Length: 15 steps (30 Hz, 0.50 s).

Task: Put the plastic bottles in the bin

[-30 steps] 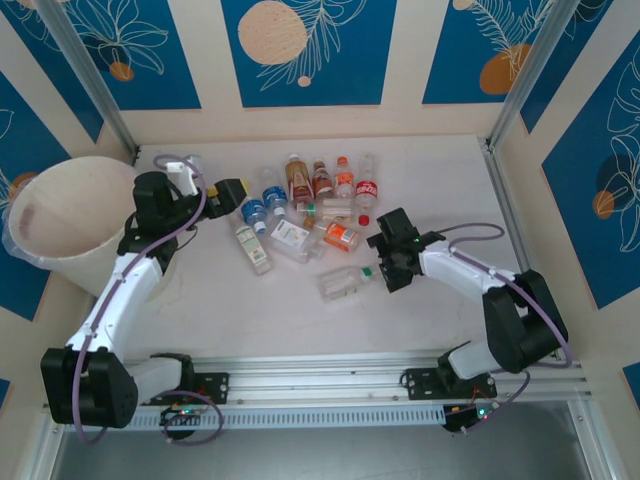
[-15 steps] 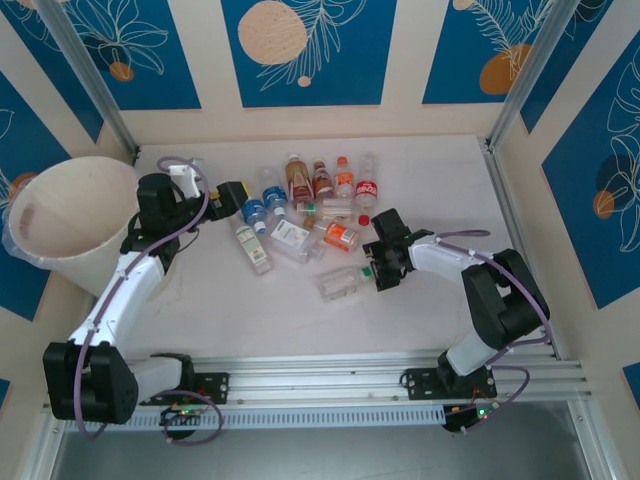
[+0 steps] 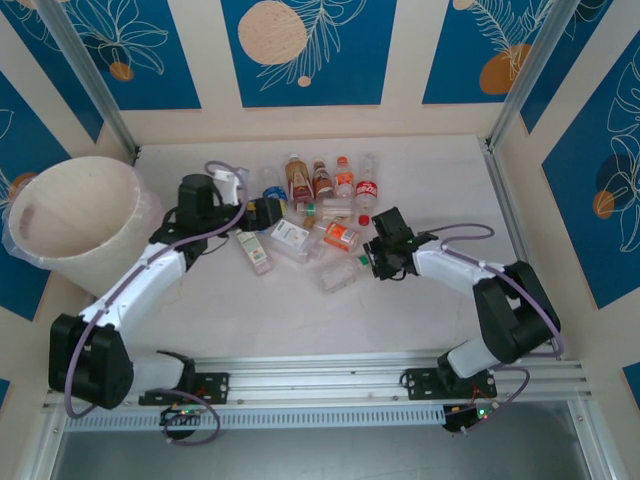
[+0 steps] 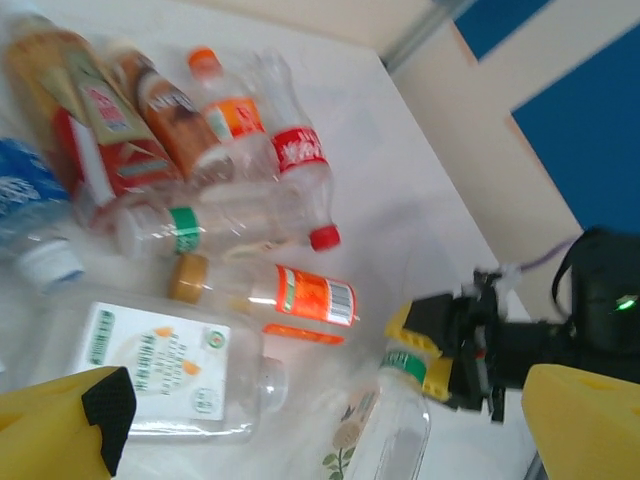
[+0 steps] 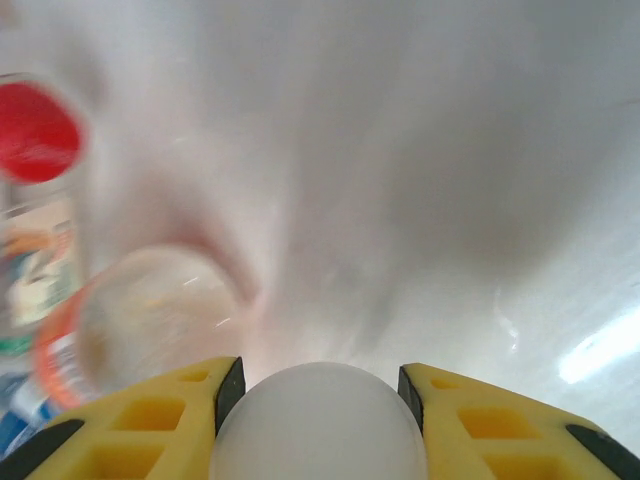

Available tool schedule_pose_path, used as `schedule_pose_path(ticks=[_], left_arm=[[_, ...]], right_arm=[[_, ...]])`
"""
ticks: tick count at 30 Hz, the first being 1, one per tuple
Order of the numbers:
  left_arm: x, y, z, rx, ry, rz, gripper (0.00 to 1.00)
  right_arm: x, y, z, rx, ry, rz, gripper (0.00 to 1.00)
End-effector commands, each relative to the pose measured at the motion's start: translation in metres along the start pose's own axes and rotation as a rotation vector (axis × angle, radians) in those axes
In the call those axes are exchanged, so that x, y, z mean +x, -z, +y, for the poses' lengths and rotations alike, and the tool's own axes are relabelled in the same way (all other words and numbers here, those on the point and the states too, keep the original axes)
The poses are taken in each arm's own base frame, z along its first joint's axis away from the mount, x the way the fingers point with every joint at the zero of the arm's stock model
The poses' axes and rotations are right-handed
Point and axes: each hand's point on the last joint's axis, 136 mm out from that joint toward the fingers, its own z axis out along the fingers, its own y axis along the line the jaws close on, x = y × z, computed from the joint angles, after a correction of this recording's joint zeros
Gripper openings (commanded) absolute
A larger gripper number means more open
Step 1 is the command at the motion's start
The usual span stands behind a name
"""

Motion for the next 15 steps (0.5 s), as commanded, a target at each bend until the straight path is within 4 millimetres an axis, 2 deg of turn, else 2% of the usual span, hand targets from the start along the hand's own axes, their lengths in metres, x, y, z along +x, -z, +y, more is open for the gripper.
schedule_pose_path(ticks=[1, 3, 6, 8, 11, 15], left_arm=[[0.004, -0.014, -0.022, 0.011, -0.125, 0.044, 1.00], [0.010, -0.022, -0.029, 0.019, -0.163, 0.067, 1.00], [0.018, -0.032, -0.044, 0.091, -0.202, 0.103, 1.00], [0.028, -0.038, -0.063, 0.196, -0.239, 0.148, 1.00], [0.040, -0.049, -0.077, 0.258, -0.296, 0.166, 1.00], [0.049, -0.059, -0.094, 0.325, -0.345, 0.184, 1.00]], right_arm=[[-0.009, 0.028, 0.028, -0.120, 0.131, -0.106, 0.07], [-0.011, 0.045, 0.044, -0.180, 0.212, -0.165, 0.00], [-0.002, 0.071, 0.080, -0.322, 0.392, -0.217, 0.00], [0.008, 0.086, 0.103, -0.425, 0.485, -0.205, 0.00], [0.022, 0.104, 0.130, -0.533, 0.592, -0.179, 0.00], [0.036, 0.118, 0.153, -0.604, 0.667, -0.142, 0.00]])
